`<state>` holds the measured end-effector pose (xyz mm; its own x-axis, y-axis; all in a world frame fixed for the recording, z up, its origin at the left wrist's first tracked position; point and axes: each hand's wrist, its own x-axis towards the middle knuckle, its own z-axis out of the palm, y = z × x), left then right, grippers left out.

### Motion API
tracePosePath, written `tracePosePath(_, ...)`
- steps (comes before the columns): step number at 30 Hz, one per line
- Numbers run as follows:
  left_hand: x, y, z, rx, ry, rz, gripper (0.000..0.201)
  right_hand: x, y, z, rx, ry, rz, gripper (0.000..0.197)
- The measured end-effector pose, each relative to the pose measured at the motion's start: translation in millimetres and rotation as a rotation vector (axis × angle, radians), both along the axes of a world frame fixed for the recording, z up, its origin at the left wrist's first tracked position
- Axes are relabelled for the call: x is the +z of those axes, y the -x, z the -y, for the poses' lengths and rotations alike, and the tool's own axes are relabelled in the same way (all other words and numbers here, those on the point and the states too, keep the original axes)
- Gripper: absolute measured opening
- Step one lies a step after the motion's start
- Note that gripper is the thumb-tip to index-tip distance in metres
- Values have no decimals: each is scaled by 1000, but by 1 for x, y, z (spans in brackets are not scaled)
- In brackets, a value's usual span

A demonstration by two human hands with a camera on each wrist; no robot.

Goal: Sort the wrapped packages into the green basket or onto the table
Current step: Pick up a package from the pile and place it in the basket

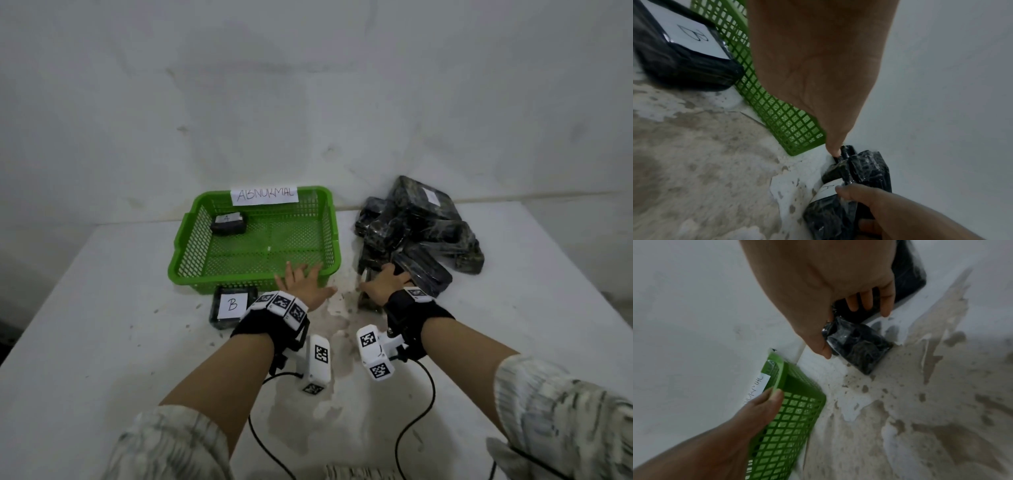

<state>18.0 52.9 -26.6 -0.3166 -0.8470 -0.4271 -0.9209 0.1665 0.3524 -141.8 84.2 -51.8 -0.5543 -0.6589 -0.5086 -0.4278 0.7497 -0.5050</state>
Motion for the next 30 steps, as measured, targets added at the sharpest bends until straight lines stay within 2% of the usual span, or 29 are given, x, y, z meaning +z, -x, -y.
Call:
tracePosePath(4,3,-3,1,-42,-41,49,76,-18,0,-1,-50,111,95,84)
tracePosePath(9,7,-3,3,-65,-83,67,77,-20,1,1,-63,167,119,66)
tracePosePath(13,5,0,1,-45,-51,50,75,-11,1,2,-170,352,445,43)
tracePosePath(16,10,1,1,-17,-57,24,70,-1,0,-2,-223,496,545,30)
tracePosePath(18,16,2,0,9,-52,-15,64,5,0,-5,-245,579,614,30)
tracePosePath(21,25,3,2,88,-54,-175,55,14,-3,-8,-313,672,729,46)
tracePosePath(24,32,8,5,128,-92,-461,54,24,-11,-9,-343,678,934,60)
tracePosePath(27,43,11,1,182,-142,-772,41,36,-20,-11,-162,598,1015,59)
tracePosePath(30,48,8,1,233,-151,-947,33,41,-25,-15,-49,531,1031,40)
